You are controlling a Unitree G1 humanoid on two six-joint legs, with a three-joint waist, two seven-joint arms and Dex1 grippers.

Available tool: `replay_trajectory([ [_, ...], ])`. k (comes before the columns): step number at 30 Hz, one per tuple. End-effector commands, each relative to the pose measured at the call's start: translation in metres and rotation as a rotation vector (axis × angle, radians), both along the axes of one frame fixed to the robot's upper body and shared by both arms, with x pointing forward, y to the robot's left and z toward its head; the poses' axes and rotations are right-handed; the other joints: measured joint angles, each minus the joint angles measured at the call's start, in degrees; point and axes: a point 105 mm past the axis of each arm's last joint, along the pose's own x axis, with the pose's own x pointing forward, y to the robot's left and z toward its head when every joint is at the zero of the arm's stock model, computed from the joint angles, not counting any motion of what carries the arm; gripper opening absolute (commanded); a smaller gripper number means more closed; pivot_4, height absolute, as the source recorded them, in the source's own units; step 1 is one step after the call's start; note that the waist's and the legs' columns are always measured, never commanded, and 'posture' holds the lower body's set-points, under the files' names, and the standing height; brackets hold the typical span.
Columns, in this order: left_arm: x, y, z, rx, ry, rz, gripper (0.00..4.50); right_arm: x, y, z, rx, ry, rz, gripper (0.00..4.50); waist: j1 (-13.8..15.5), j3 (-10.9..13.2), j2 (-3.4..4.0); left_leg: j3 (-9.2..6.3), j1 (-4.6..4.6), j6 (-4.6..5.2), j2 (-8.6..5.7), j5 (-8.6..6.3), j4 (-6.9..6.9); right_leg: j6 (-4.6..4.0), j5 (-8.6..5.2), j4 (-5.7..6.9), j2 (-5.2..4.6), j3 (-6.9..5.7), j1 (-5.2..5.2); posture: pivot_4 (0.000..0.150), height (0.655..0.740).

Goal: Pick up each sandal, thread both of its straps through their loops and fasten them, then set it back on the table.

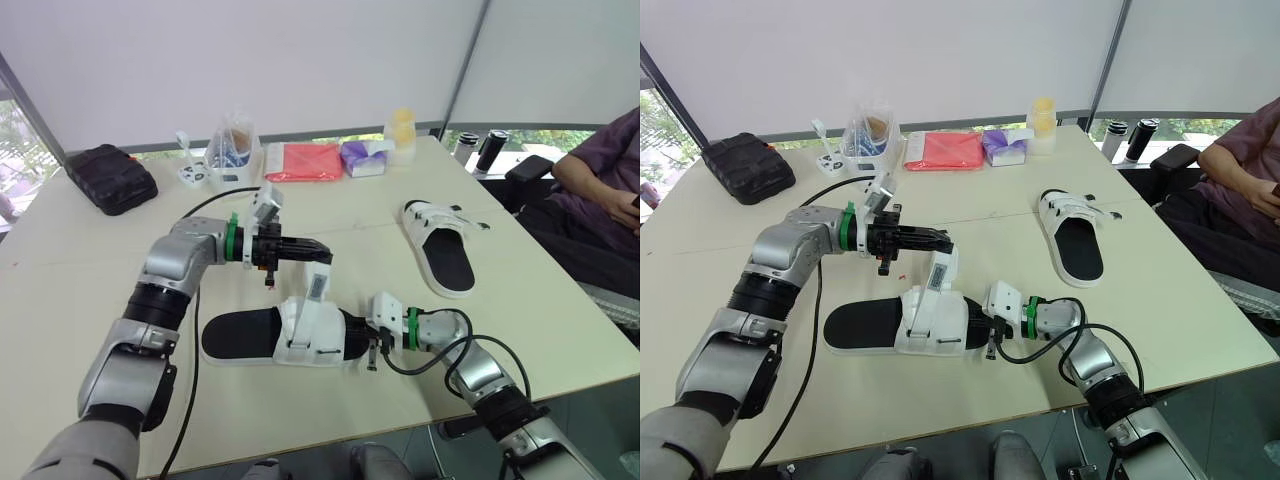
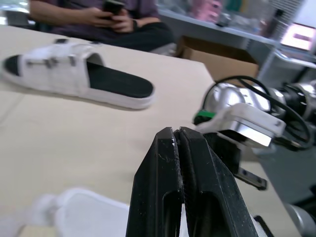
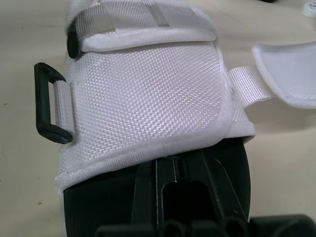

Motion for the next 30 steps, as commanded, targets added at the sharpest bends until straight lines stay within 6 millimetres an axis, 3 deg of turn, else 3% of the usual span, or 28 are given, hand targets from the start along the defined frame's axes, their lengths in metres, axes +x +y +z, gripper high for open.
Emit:
replay_trajectory([
  [1,0.004,0.018,-0.002,0.009,-0.033,0.106,0.04,-0.01,-0.017,-0.062,-0.184,0.179,-0.068,0.0,-0.1,0.0,0.01,0.01,0.03,0.0,0.0,0.0,0.0,-0.02,0.02,-0.01,0.0,0.01,0.01,0.15,0.74],
  [10,0.012,0.045,-0.035,0.054,0.056,0.235,0.04,-0.012,-0.017,-0.064,-0.194,0.179,-0.053,0.0,0.0,0.0,-0.01,0.01,0.08,0.0,0.04,0.0,0.0,-0.12,0.05,0.0,0.05,0.02,0.03,0.15,0.74],
  [19,0.025,0.044,-0.054,0.093,0.07,0.269,0.04,-0.014,-0.016,-0.065,-0.192,0.182,-0.055,0.0,0.0,0.0,-0.01,0.02,0.12,0.0,0.05,0.0,0.0,-0.12,0.06,-0.01,0.07,0.02,0.06,0.15,0.74],
  [24,0.025,0.048,-0.086,0.25,0.058,0.243,0.04,-0.012,-0.017,-0.064,-0.19,0.179,-0.062,0.0,0.0,-0.1,0.03,0.03,0.15,0.0,0.04,0.0,0.0,-0.11,0.06,-0.01,0.07,0.01,0.09,0.15,0.74],
  [29,0.02,0.044,-0.09,0.24,0.082,0.194,0.04,-0.011,-0.018,-0.063,-0.191,0.178,-0.066,0.0,0.0,-0.1,0.03,0.03,0.15,0.0,0.05,0.0,0.0,-0.11,0.06,0.0,0.06,0.02,0.1,0.15,0.74],
  [30,0.02,0.043,-0.088,0.226,0.086,0.191,0.64,-0.011,-0.018,-0.063,-0.191,0.178,-0.066,0.0,0.0,-0.1,0.03,0.03,0.15,0.0,0.05,0.0,0.0,-0.11,0.06,0.0,0.06,0.02,0.1,0.15,0.74],
])
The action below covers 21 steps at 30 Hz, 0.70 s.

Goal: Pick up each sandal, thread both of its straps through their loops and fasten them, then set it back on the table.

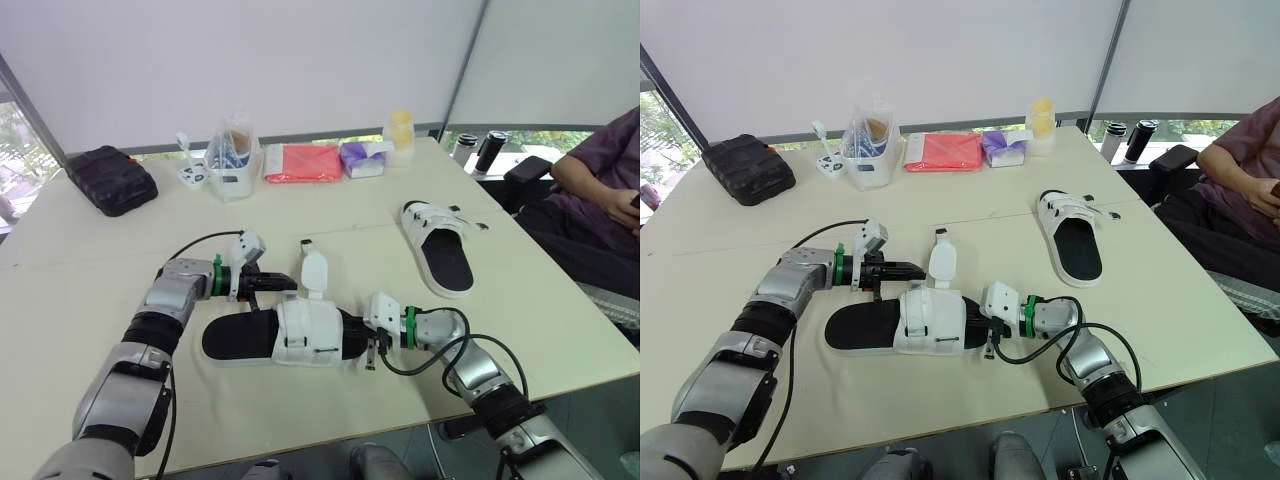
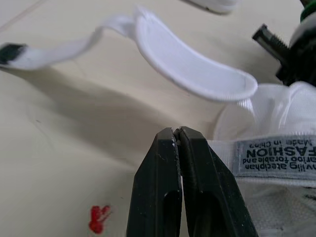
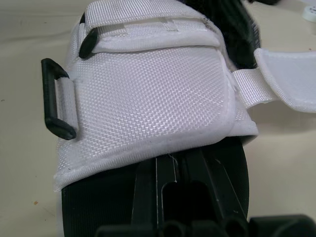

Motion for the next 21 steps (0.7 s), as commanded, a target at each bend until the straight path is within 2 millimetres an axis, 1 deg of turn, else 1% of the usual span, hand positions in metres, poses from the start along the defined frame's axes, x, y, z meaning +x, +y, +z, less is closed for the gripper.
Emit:
replay_trajectory([
  [1,0.002,0.0,0.01,-0.015,-0.021,-0.007,0.95,-0.012,-0.02,-0.063,-0.181,0.192,-0.074,0.0,0.0,0.0,0.0,0.0,0.0,0.0,0.0,0.0,0.0,0.0,0.0,0.0,0.0,0.0,0.0,0.15,0.74],
  [3,0.003,-0.001,0.013,-0.03,-0.024,-0.003,1.85,-0.013,-0.02,-0.063,-0.181,0.193,-0.073,0.0,0.0,0.0,-0.01,-0.01,-0.02,0.0,0.0,0.0,0.0,0.01,0.01,0.01,0.01,0.0,-0.02,0.15,0.74],
  [5,0.005,0.002,0.015,-0.027,-0.038,0.013,2.9,-0.013,-0.02,-0.063,-0.182,0.195,-0.071,0.0,0.0,0.0,-0.01,-0.01,-0.01,0.0,0.0,0.0,0.0,0.01,0.01,0.0,0.0,0.0,-0.02,0.15,0.74],
  [8,0.013,0.012,0.025,-0.037,-0.065,0.072,4.4,-0.013,-0.019,-0.064,-0.185,0.196,-0.068,0.0,0.0,0.0,-0.01,-0.01,-0.01,0.0,0.01,0.0,0.0,0.01,0.01,0.0,0.0,-0.01,-0.02,0.15,0.74],
  [10,0.019,0.019,0.038,-0.097,-0.068,0.119,4.46,-0.013,-0.019,-0.064,-0.184,0.197,-0.068,0.0,0.0,0.0,-0.03,-0.01,-0.02,0.0,0.01,0.0,0.0,0.02,0.01,0.01,0.0,-0.01,-0.02,0.15,0.74],
  [12,0.028,0.024,0.055,-0.2,-0.053,0.181,4.46,-0.013,-0.018,-0.064,-0.184,0.198,-0.066,0.0,0.0,0.0,-0.04,-0.02,-0.03,0.0,0.0,0.0,0.0,0.02,0.01,0.0,0.01,-0.03,-0.03,0.15,0.74],
  [14,0.029,0.022,0.065,-0.275,-0.021,0.189,4.46,-0.014,-0.017,-0.065,-0.185,0.199,-0.064,0.0,-0.1,0.0,-0.04,-0.03,-0.04,0.0,0.0,0.0,0.0,0.03,0.01,0.0,0.02,-0.04,-0.04,0.15,0.74],
  [17,0.026,0.012,0.075,-0.394,0.05,0.171,4.46,-0.012,-0.017,-0.066,-0.191,0.196,-0.068,0.0,-0.1,0.0,-0.01,-0.02,0.01,0.0,0.0,0.0,0.0,0.04,0.02,0.01,0.02,-0.04,-0.01,0.15,0.74],
  [19,0.023,0.005,0.079,-0.464,0.116,0.156,4.46,-0.012,-0.016,-0.067,-0.192,0.196,-0.068,0.0,-0.2,0.0,-0.05,-0.02,0.08,0.0,0.01,0.0,0.0,0.05,0.02,0.03,0.02,-0.04,0.05,0.15,0.74],
  [21,0.018,0.0,0.069,-0.451,0.166,0.147,4.46,-0.012,-0.016,-0.067,-0.19,0.196,-0.067,0.0,-0.3,0.0,-0.05,-0.02,0.12,0.0,0.03,0.0,0.0,0.05,0.03,0.04,0.05,-0.04,0.08,0.15,0.74],
])
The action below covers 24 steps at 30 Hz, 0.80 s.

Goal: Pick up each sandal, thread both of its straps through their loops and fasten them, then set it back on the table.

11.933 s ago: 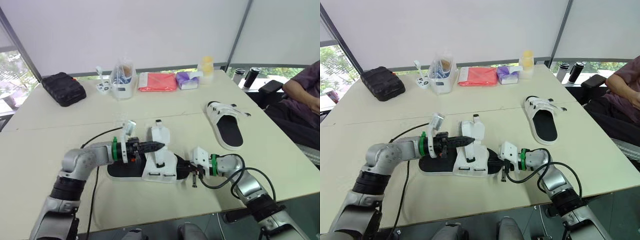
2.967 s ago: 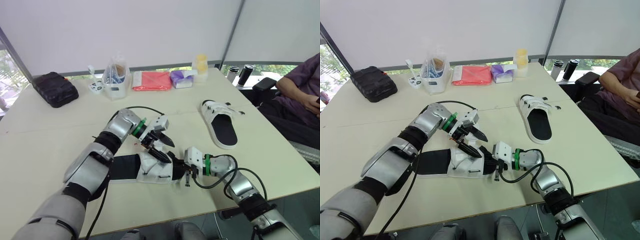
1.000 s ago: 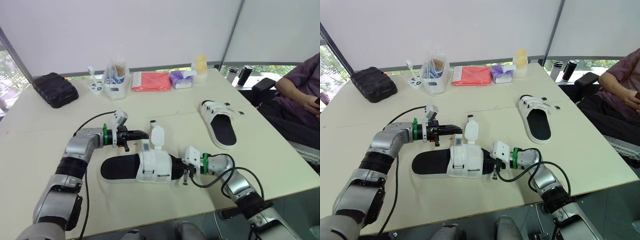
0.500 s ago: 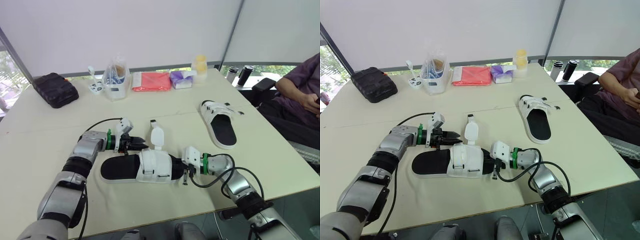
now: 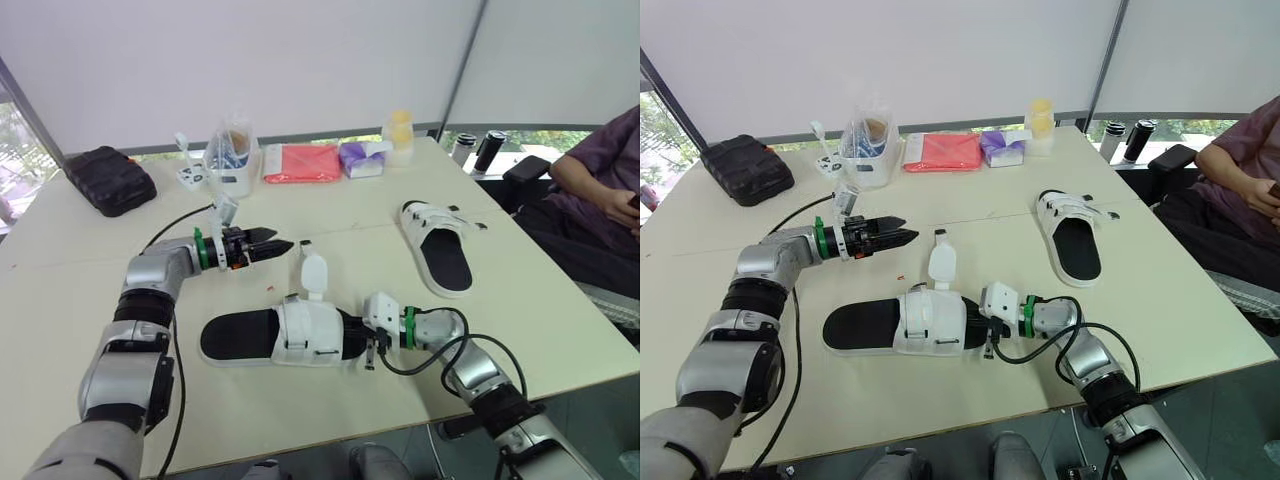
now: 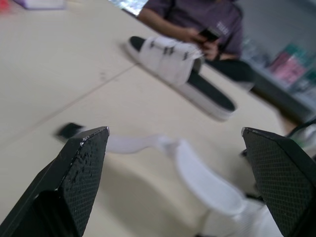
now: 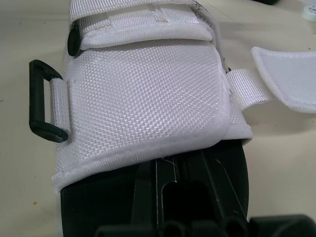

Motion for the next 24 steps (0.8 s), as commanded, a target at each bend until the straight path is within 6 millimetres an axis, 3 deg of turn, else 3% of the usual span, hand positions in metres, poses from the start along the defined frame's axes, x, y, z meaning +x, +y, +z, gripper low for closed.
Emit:
replay_trajectory([
  [1,-0.008,-0.007,0.004,-0.031,0.036,-0.033,4.46,-0.013,-0.017,-0.066,-0.192,0.194,-0.068,0.0,-0.3,0.0,0.01,0.01,0.04,0.0,0.02,0.0,0.0,0.0,0.0,0.0,0.03,0.01,0.02,0.15,0.74],
  [6,-0.025,-0.016,-0.016,-0.045,0.174,-0.06,4.46,-0.015,-0.016,-0.067,-0.177,0.203,-0.078,0.0,-0.5,0.0,0.0,0.05,0.47,-0.01,0.08,0.0,-0.45,-0.03,-0.02,-0.05,0.09,0.13,0.19,0.15,0.74],
  [10,-0.035,-0.034,-0.03,-0.024,0.219,-0.078,4.46,-0.017,-0.016,-0.068,-0.179,0.205,-0.077,0.0,-0.4,0.0,0.01,0.03,0.49,-0.02,0.21,0.0,-0.48,-0.03,-0.02,-0.09,0.21,0.17,0.19,0.15,0.74],
  [13,-0.03,-0.037,-0.03,-0.025,0.203,-0.047,4.46,-0.017,-0.016,-0.068,-0.18,0.205,-0.076,0.0,-0.1,0.0,-0.01,0.04,0.5,-0.04,0.27,0.0,-0.48,-0.03,-0.01,-0.09,0.26,0.17,0.19,0.15,0.74],
  [19,-0.012,-0.025,-0.024,-0.017,0.174,0.034,4.46,-0.017,-0.017,-0.069,-0.184,0.204,-0.076,0.0,0.1,0.0,0.0,0.08,0.55,-0.06,0.47,0.0,-0.56,-0.04,-0.02,-0.11,0.46,0.15,0.19,0.15,0.74],
  [24,-0.012,-0.04,-0.024,-0.041,0.224,-0.038,4.46,-0.017,-0.016,-0.07,-0.189,0.203,-0.069,0.0,0.2,0.0,0.0,0.09,0.55,-0.06,0.47,0.0,-0.55,-0.05,-0.03,-0.11,0.46,0.14,0.18,0.15,0.74],
])
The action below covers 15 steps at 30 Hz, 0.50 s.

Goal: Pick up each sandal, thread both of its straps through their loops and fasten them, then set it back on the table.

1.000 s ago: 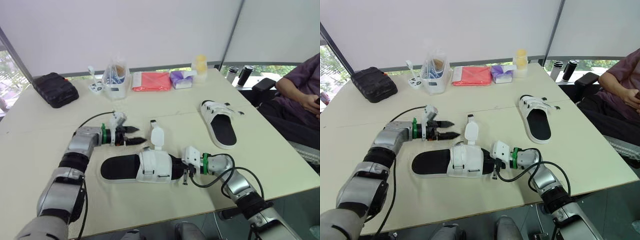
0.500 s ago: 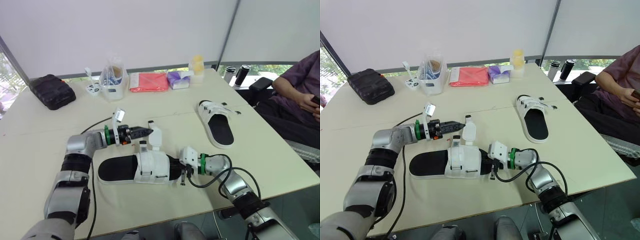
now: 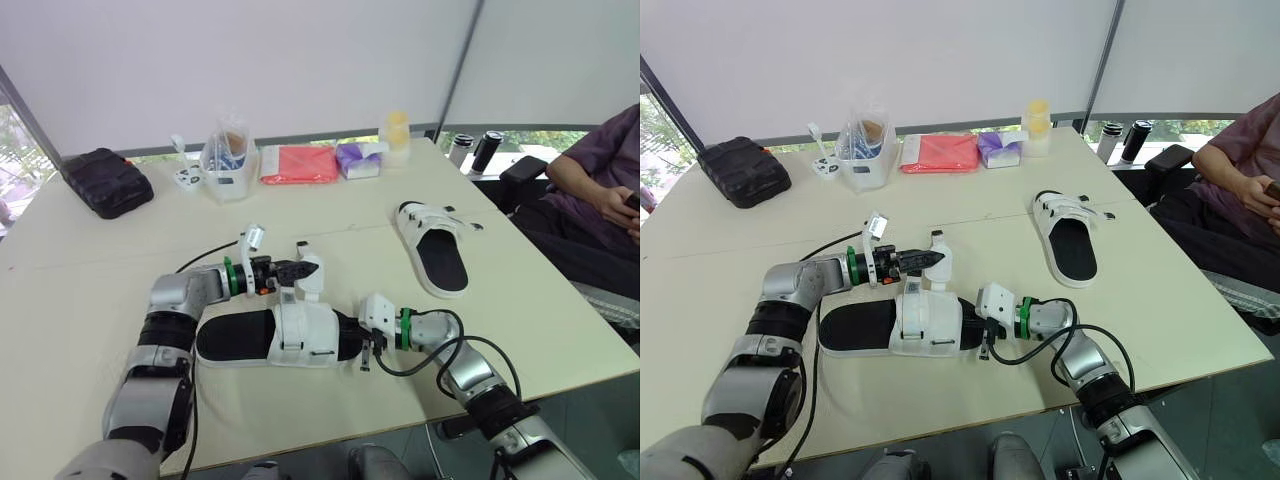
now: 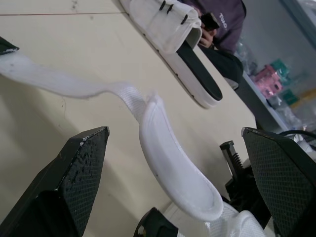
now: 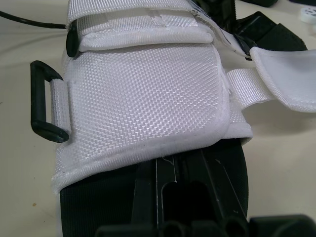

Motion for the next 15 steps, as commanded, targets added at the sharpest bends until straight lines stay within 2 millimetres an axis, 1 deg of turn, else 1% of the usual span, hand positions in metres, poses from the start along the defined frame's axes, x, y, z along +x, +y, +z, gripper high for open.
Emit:
replay_trajectory([
  [1,0.004,-0.011,0.01,-0.044,-0.003,-0.042,4.46,-0.015,-0.02,-0.067,-0.2,0.2,-0.065,0.0,0.0,0.0,0.0,0.0,0.0,0.0,0.0,0.0,0.0,0.0,0.0,0.0,0.0,0.0,0.0,0.15,0.74],
  [3,0.009,-0.014,0.008,-0.063,0.025,-0.035,4.46,-0.014,-0.019,-0.067,-0.199,0.199,-0.064,0.0,-0.1,0.0,0.0,0.0,0.0,0.0,0.0,0.0,0.0,0.0,0.0,0.0,0.01,-0.01,-0.01,0.15,0.74],
  [5,0.019,-0.017,0.007,-0.091,0.062,0.009,4.46,-0.014,-0.018,-0.067,-0.199,0.198,-0.063,0.0,0.0,0.0,-0.02,0.01,0.0,0.0,0.0,0.0,0.0,0.01,0.0,0.0,0.02,-0.02,-0.01,0.15,0.74],
  [8,0.039,-0.017,0.007,-0.105,0.09,0.134,4.46,-0.014,-0.016,-0.067,-0.197,0.196,-0.061,0.0,-0.1,0.0,-0.04,0.01,0.0,0.0,0.0,0.0,0.0,0.02,0.01,-0.01,0.03,-0.04,-0.02,0.15,0.74],
  [11,0.054,-0.017,0.009,-0.107,0.098,0.253,4.46,-0.015,-0.016,-0.067,-0.196,0.197,-0.061,0.0,-0.2,0.0,-0.04,0.01,0.0,0.0,0.02,0.0,-0.03,0.02,0.01,-0.01,0.03,-0.05,-0.04,0.15,0.74],
  [14,0.059,-0.024,0.012,-0.082,0.068,0.269,4.46,-0.016,-0.016,-0.068,-0.197,0.195,-0.063,0.0,-0.3,0.0,-0.04,0.02,0.01,-0.01,0.03,0.0,-0.05,0.03,0.02,-0.02,0.03,-0.06,-0.04,0.15,0.74],
  [15,0.059,-0.026,0.013,-0.066,0.049,0.263,4.22,-0.016,-0.017,-0.067,-0.197,0.193,-0.064,0.0,-0.3,0.0,-0.04,0.02,0.0,-0.01,0.04,0.0,-0.05,0.03,0.02,-0.02,0.03,-0.06,-0.04,0.15,0.74],
])
